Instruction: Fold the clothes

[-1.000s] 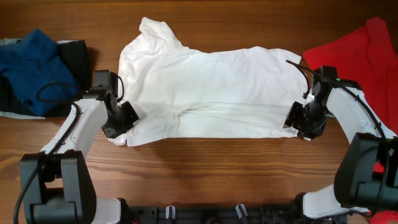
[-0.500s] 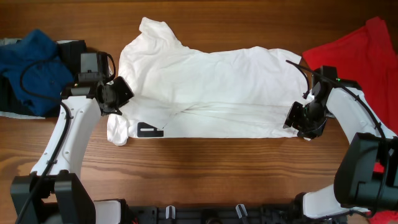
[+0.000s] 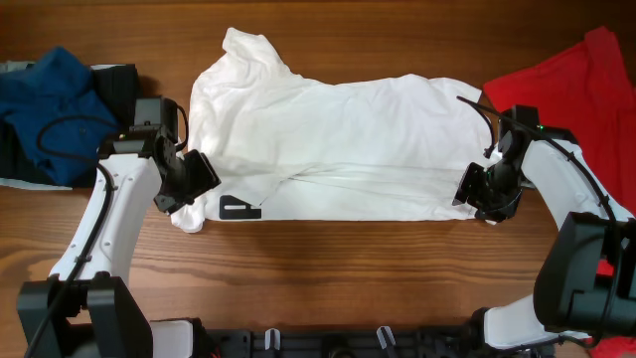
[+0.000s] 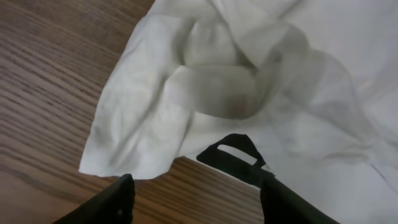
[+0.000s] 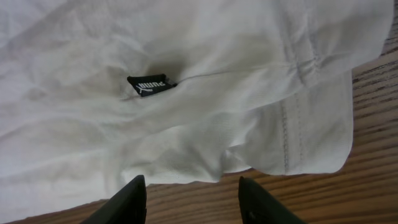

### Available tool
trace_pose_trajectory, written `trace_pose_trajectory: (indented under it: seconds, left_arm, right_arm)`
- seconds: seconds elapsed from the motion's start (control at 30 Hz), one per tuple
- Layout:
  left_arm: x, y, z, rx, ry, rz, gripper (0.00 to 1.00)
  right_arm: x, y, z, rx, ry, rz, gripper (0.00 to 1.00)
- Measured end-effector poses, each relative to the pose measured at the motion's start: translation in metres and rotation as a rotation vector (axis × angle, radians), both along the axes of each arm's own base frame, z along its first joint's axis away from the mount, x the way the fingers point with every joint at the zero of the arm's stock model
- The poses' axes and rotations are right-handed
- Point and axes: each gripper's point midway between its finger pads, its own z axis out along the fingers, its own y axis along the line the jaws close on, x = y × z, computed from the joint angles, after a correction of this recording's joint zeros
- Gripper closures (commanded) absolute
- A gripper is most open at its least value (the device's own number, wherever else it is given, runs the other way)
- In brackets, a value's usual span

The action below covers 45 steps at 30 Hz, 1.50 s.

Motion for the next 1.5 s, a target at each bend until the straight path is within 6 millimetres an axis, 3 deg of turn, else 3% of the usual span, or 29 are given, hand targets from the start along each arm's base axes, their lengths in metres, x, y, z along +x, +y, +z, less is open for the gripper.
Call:
trace_pose_trajectory:
  seconds: [0.3, 0.5, 0.67, 0.83, 0.97, 1.27, 1.5]
  left_arm:
    - [-0.04, 0.011, -0.024, 0.062, 0.141, 0.109, 0.36]
    - [-0.056, 0.016, -0.036, 0.095, 0.187, 0.156, 0.35]
    - [-0.037, 0.019, -0.055, 0.103, 0.075, 0.172, 0.35]
    - [-0.031, 0.027, -0.08, 0.142, -0.017, 0.186, 0.36]
    - [-0.013, 0.047, -0.077, 0.239, -0.129, 0.243, 0.36]
    - [0.02, 0.117, -0.056, 0.404, -0.344, 0.484, 0.36]
    - [0.016, 0.126, -0.056, 0.433, -0.33, 0.477, 0.35]
  right_arm:
    - [-0.001, 0.0, 0.0, 0.001, 0.003, 0.0, 0.52]
    - [-0.003, 0.0, 0.0, 0.0, 0.01, 0.001, 0.5]
    - [-0.003, 0.0, 0.0, -0.002, 0.012, 0.001, 0.5]
    - [-0.003, 0.0, 0.0, -0.002, 0.013, 0.001, 0.49]
    - [-0.003, 0.0, 0.0, -0.001, 0.012, 0.004, 0.5]
    - [-0.007, -0.005, 0.0, -0.028, 0.026, 0.023, 0.5]
    - [-0.008, -0.012, -0.001, -0.072, 0.034, 0.016, 0.5]
